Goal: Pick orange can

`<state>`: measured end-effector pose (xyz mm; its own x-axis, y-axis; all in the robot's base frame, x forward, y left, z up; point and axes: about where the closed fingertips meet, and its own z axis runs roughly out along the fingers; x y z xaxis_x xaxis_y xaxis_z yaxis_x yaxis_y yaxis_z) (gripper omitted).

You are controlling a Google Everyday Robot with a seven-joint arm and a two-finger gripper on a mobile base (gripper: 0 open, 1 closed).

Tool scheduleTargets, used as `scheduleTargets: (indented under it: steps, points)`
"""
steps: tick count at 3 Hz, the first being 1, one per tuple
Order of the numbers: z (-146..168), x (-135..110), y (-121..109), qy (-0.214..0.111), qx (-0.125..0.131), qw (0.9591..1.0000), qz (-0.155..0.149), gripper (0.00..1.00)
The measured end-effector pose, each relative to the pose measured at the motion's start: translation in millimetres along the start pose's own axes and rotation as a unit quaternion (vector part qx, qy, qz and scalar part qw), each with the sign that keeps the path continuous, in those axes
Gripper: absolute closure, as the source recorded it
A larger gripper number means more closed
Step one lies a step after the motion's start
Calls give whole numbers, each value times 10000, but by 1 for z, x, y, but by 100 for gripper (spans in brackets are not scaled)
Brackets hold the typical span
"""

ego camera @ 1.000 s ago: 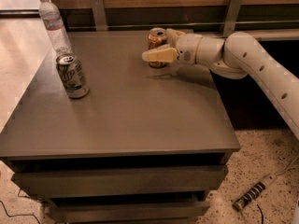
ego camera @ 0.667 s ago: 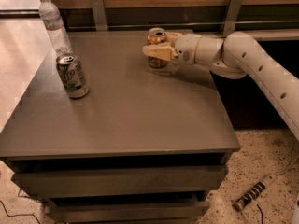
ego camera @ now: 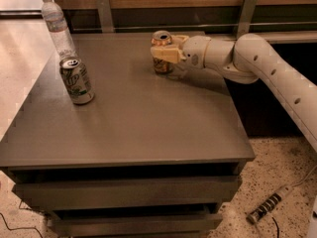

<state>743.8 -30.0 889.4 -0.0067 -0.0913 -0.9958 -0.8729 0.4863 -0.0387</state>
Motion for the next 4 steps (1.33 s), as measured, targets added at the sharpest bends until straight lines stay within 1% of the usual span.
scheduleTargets:
  steps: [1,2,3,4]
  points:
    - [3,0,2,-3,-25,10000,1,100]
    - [3,0,2,-3,-26,10000,1,100]
    - [-2,-15,4,22,-40,10000,-81,100]
    - [-14,-40,3,39,42,9995,-299,100]
